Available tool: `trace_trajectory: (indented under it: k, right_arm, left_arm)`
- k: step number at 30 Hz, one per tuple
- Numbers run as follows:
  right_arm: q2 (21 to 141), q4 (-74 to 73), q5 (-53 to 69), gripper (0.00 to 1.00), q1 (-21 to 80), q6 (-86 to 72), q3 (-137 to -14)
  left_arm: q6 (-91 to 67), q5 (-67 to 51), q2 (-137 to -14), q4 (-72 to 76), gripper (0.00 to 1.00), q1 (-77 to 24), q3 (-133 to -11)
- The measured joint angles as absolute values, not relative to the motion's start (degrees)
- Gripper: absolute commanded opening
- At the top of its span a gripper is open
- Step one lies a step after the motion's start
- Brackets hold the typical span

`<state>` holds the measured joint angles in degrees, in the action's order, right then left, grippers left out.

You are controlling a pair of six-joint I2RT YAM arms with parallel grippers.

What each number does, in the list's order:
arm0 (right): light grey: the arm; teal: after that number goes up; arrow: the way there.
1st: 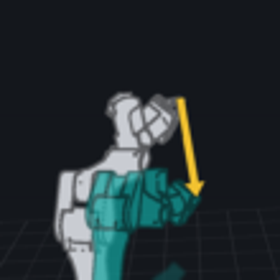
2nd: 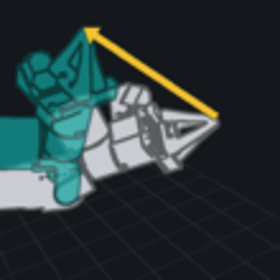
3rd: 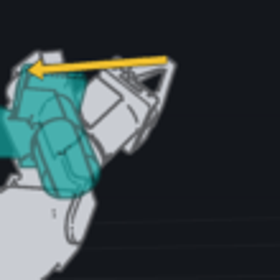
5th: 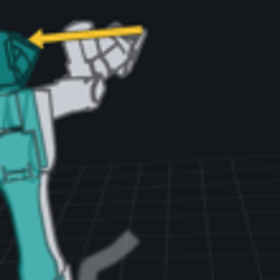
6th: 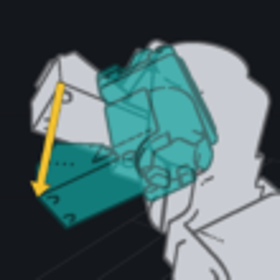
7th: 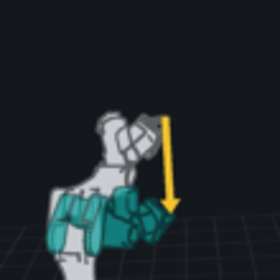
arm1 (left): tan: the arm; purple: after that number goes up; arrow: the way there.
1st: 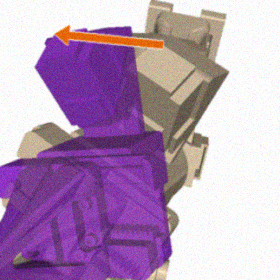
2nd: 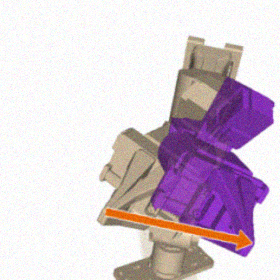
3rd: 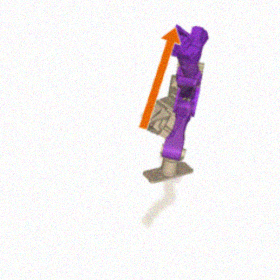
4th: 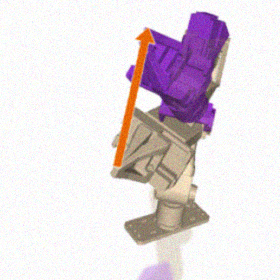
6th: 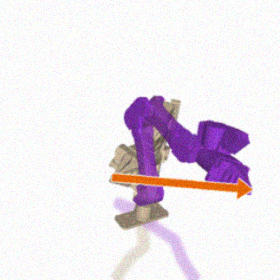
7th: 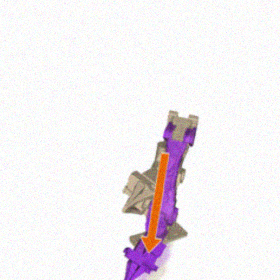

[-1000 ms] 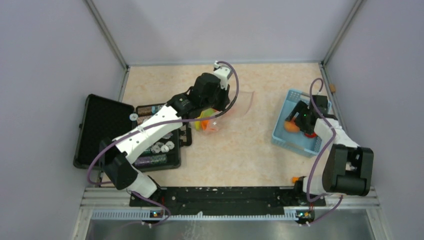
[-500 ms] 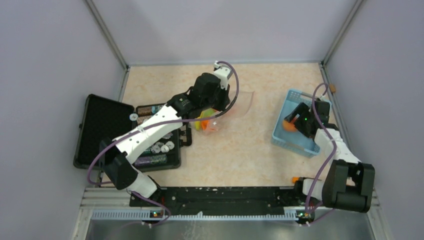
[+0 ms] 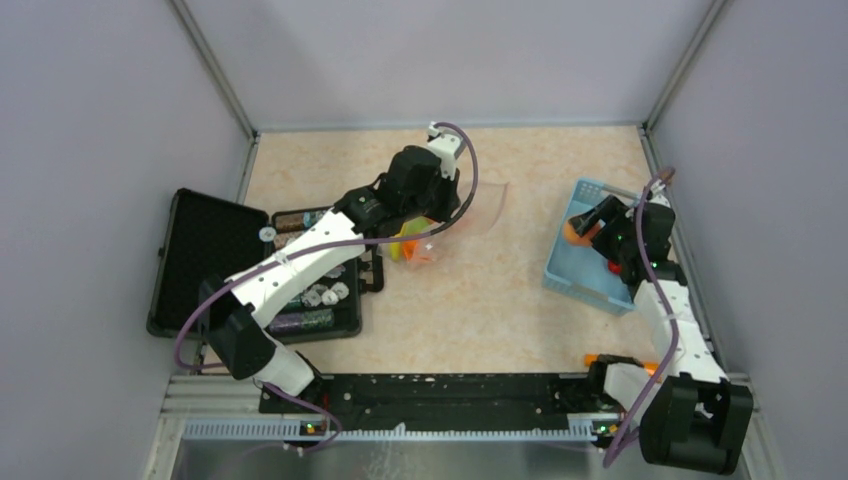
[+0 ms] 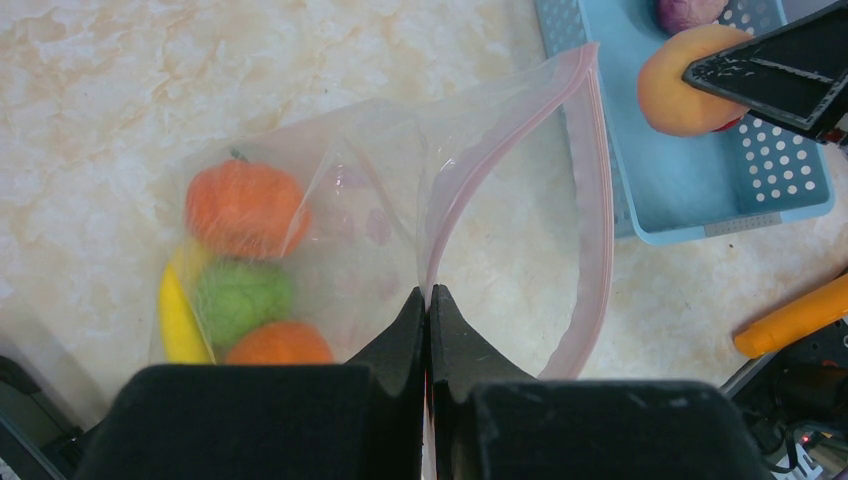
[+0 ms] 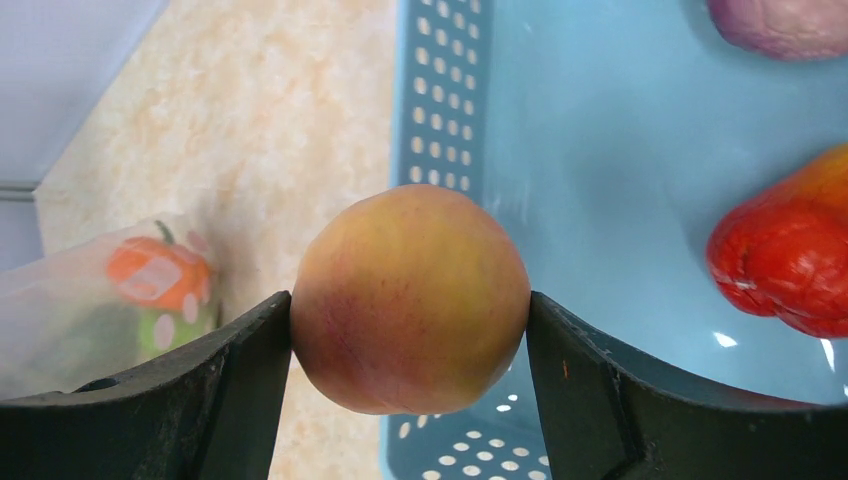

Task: Place the food in the zip-top bag and seal the zipper
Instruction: Pick up the fake fruit from the bin, then place the fake fruit in the zipper food storage bag.

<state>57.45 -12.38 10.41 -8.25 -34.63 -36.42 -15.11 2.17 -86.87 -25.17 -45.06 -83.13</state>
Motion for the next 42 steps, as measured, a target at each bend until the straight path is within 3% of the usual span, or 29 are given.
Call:
trace_trajectory:
  k: [12,21,29,42]
  right_arm:
    - [53.41,-2.83,31.18,0.57,-7.07,-35.22,-38.57]
    - [53.08,4.84,37.82,0.58,3.95,-34.89,-42.65]
    - [55.94,1.61,31.53,0.59,17.41,-28.60,-47.75]
    - [62.28,-3.27,16.78,0.59,26.55,-20.21,-49.93]
  left_arm:
    - [-15.16,2.35,-87.20,-25.19,0.00,-45.06,-83.33]
    - [-15.18,2.61,-89.01,-25.30,0.00,-45.06,-83.90]
    - [-15.20,2.37,-89.17,-25.32,0.00,-45.06,-84.55]
    - [-15.09,-2.11,-89.62,-25.87,0.00,-45.06,-85.47]
